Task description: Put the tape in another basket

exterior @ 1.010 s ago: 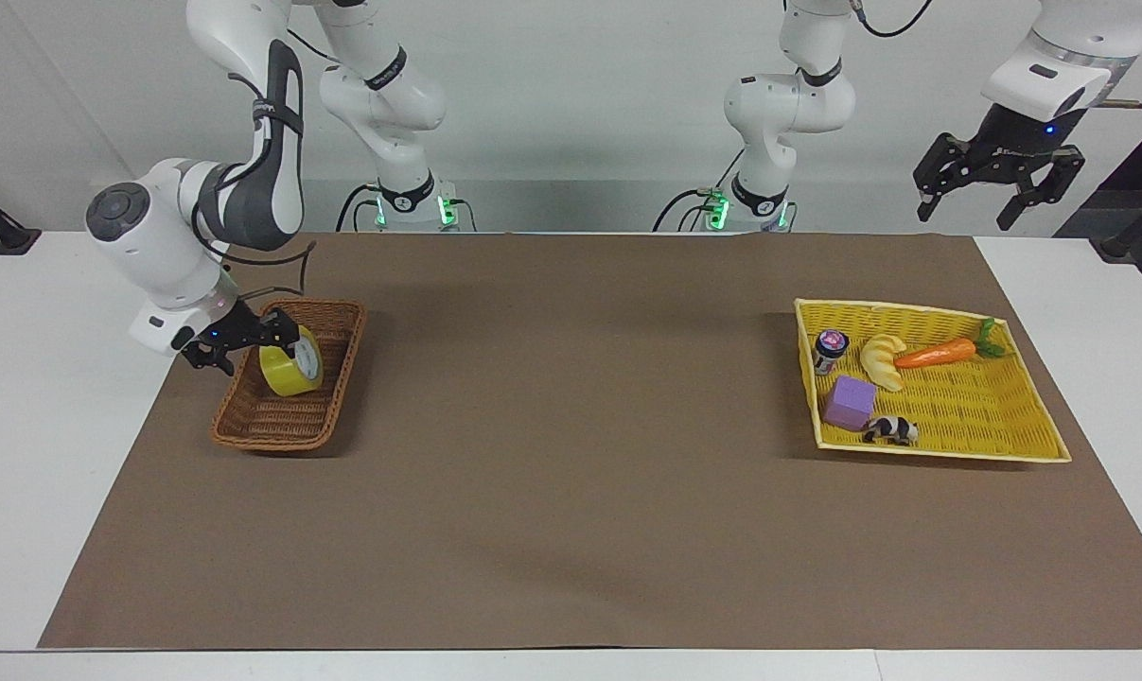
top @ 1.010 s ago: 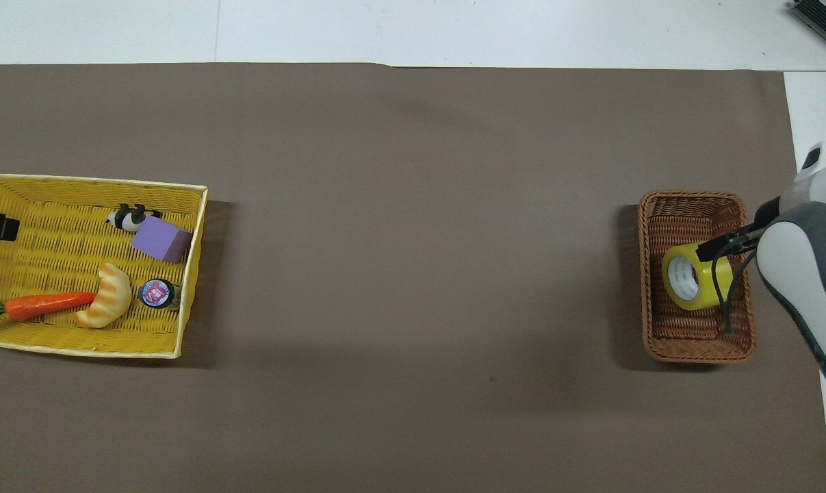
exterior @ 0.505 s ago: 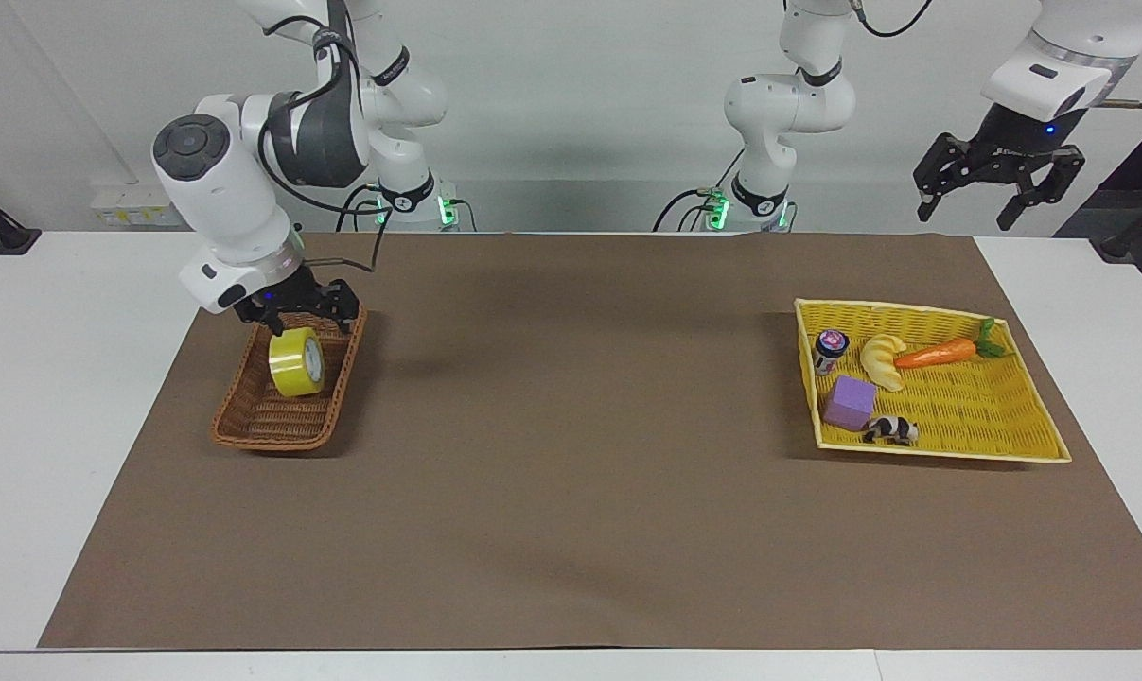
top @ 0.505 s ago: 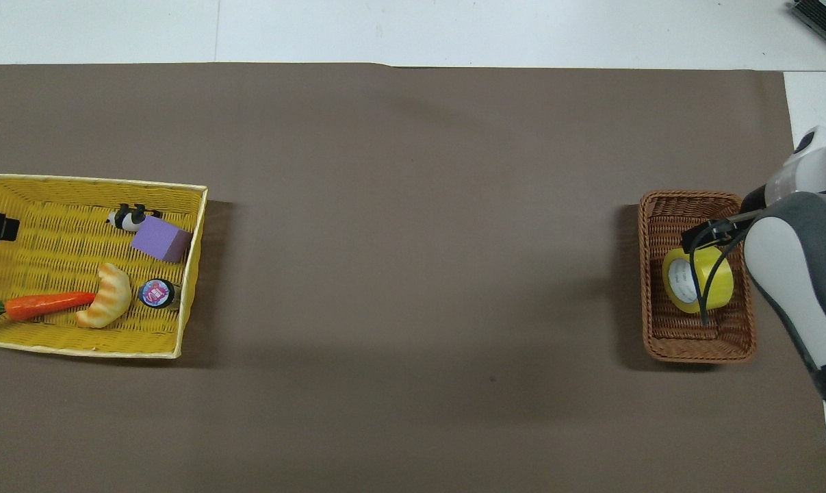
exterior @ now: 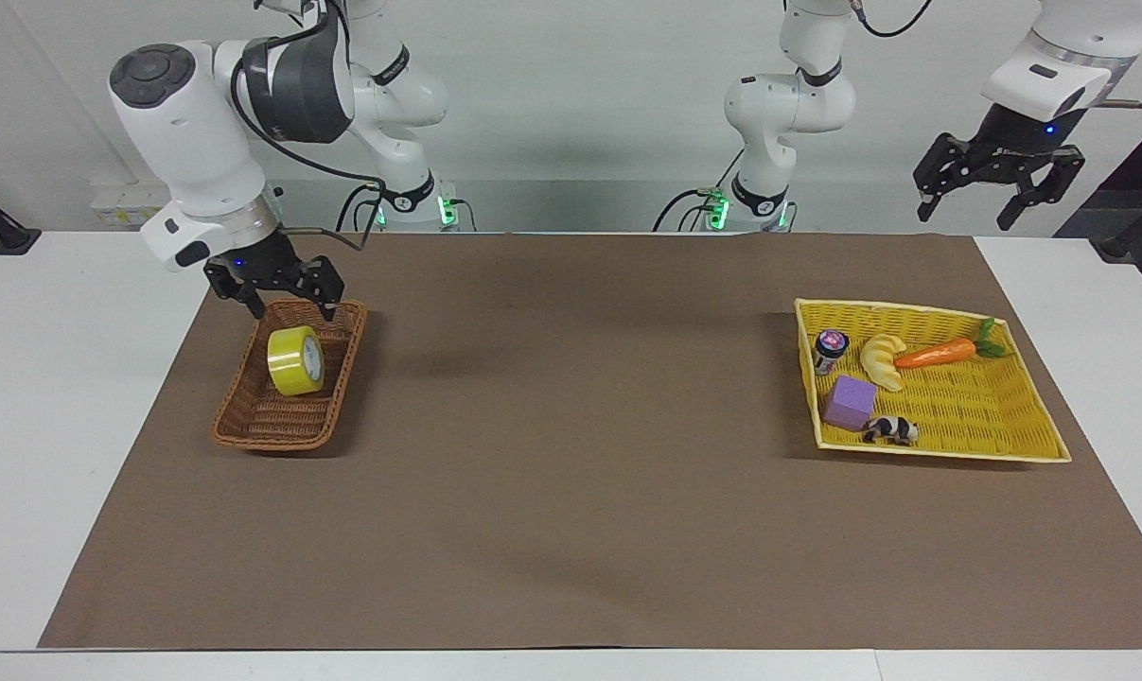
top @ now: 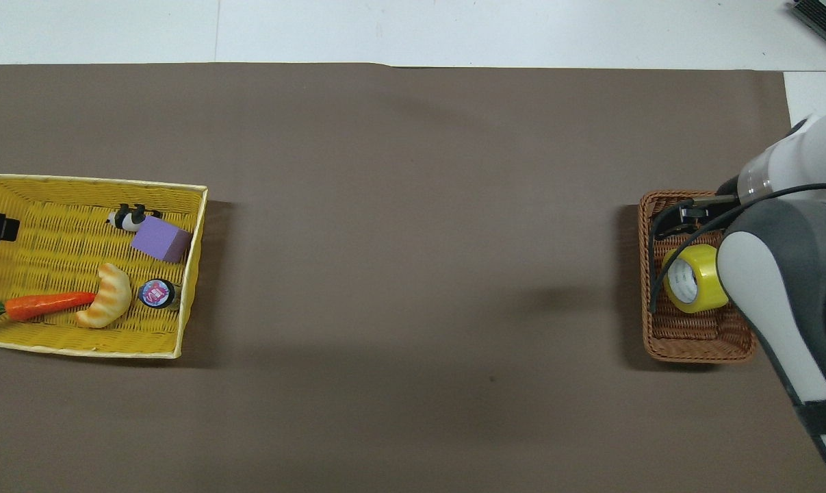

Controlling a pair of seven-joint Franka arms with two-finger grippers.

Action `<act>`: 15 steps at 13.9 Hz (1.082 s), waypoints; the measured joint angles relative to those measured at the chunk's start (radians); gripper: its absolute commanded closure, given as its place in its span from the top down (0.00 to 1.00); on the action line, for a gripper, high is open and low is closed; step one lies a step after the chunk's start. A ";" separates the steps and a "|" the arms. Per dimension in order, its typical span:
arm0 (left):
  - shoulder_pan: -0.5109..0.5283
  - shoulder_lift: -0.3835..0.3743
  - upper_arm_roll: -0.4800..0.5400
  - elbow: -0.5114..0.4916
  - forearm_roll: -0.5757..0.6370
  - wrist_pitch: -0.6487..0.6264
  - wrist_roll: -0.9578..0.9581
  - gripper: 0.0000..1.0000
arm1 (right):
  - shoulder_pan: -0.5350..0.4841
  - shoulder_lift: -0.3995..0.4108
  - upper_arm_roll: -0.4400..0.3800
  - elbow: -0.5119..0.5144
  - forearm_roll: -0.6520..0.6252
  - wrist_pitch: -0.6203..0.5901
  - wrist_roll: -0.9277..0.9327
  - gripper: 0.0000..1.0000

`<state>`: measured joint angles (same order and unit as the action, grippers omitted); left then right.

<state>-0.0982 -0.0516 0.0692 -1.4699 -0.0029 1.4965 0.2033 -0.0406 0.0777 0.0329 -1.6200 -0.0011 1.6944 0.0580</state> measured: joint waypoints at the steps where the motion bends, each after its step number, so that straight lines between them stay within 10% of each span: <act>1: 0.000 0.000 0.000 0.000 0.000 0.000 0.000 1.00 | -0.006 0.000 0.000 0.024 0.020 -0.023 0.000 1.00; 15: 0.000 0.000 0.001 0.000 0.000 0.000 0.000 1.00 | 0.000 0.003 0.016 0.113 -0.019 -0.106 0.000 1.00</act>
<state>-0.0982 -0.0517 0.0698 -1.4699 -0.0028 1.4965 0.2033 -0.0402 0.0806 0.0484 -1.5067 -0.0206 1.5881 0.0581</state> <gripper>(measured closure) 0.000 0.000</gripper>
